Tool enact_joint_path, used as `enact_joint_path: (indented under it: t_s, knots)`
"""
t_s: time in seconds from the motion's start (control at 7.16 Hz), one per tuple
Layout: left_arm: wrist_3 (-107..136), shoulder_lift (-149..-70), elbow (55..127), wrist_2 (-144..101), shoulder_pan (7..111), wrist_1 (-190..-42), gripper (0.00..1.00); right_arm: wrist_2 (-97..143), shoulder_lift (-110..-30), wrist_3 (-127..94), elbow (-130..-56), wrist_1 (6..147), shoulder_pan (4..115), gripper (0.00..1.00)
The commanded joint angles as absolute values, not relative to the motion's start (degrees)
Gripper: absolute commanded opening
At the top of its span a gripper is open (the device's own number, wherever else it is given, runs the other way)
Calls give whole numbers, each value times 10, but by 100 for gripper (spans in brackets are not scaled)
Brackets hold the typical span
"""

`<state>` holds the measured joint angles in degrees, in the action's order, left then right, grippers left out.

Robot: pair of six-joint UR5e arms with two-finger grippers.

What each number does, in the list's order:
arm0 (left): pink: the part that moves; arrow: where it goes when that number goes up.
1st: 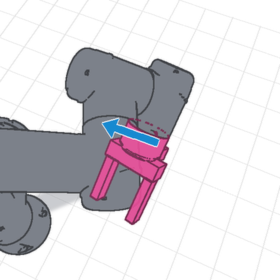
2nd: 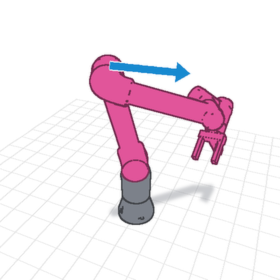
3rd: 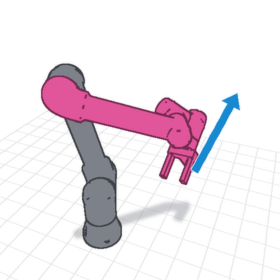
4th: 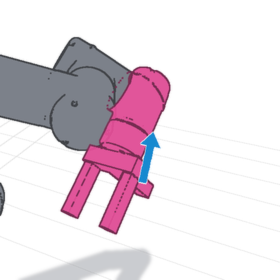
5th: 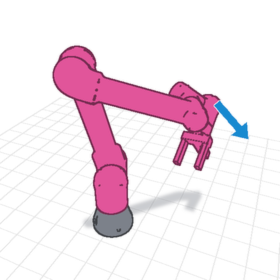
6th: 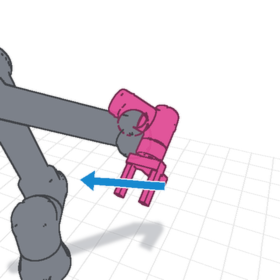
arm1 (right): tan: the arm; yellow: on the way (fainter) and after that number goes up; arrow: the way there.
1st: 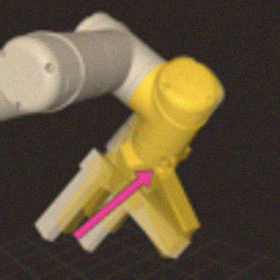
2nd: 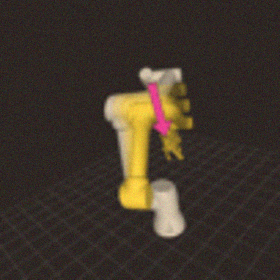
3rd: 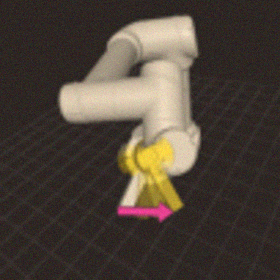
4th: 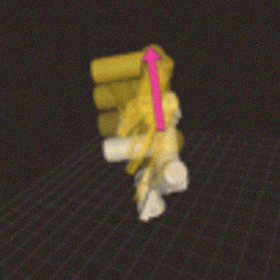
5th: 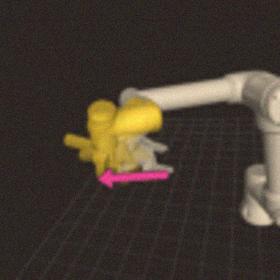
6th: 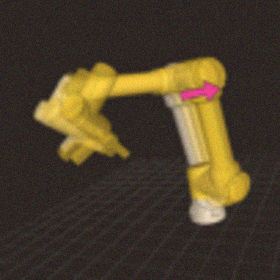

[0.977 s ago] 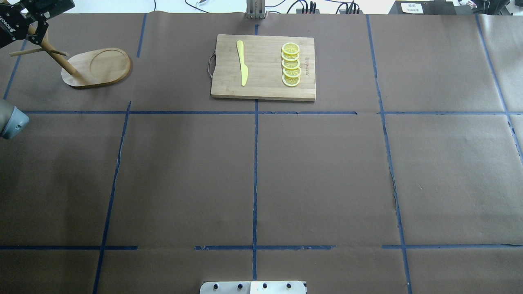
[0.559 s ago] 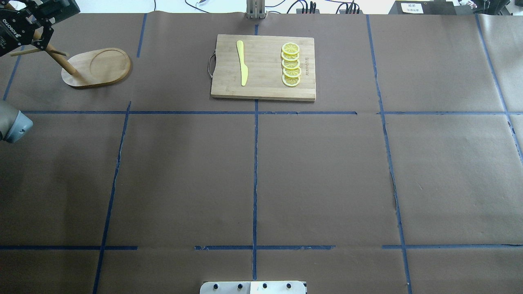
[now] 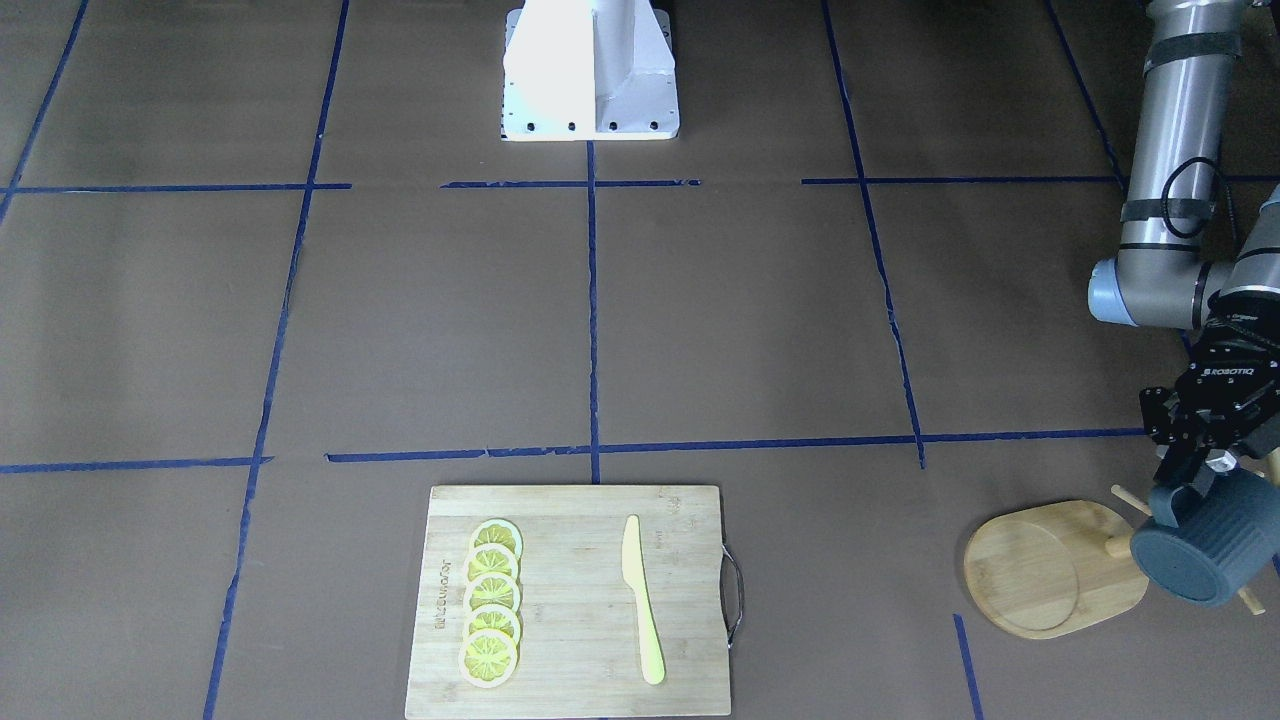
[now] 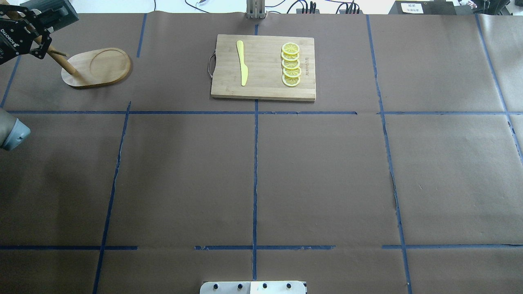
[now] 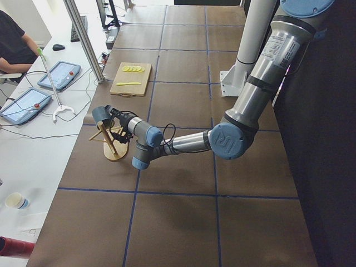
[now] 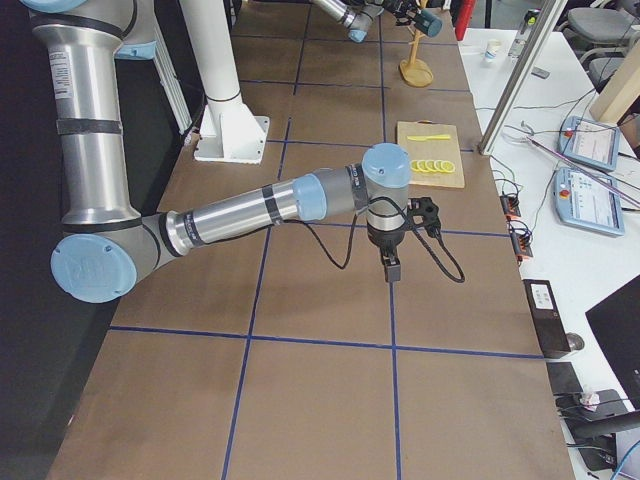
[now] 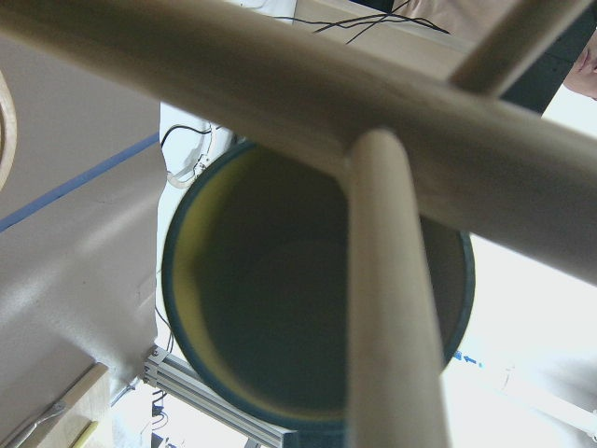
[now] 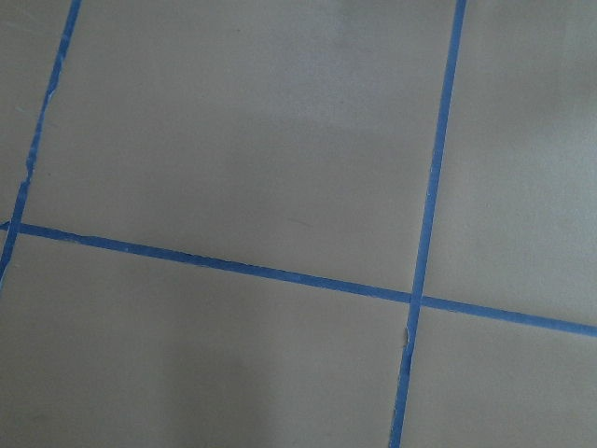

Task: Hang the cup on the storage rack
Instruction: 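Lower the mug handle onto the rack peg with the left gripper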

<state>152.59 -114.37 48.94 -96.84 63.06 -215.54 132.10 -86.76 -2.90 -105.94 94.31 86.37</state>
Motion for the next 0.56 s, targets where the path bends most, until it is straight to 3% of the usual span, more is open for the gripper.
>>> enact_joint_path:
  t_s: [0.0, 0.42]
  knots:
    - [1527, -1140, 490, -969, 630, -2158, 0, 1321, -868, -29, -1060, 943, 864, 100]
    - [1527, -1139, 487, -968, 630, -2157, 3, 1321, -868, -29, -1059, 943, 863, 100]
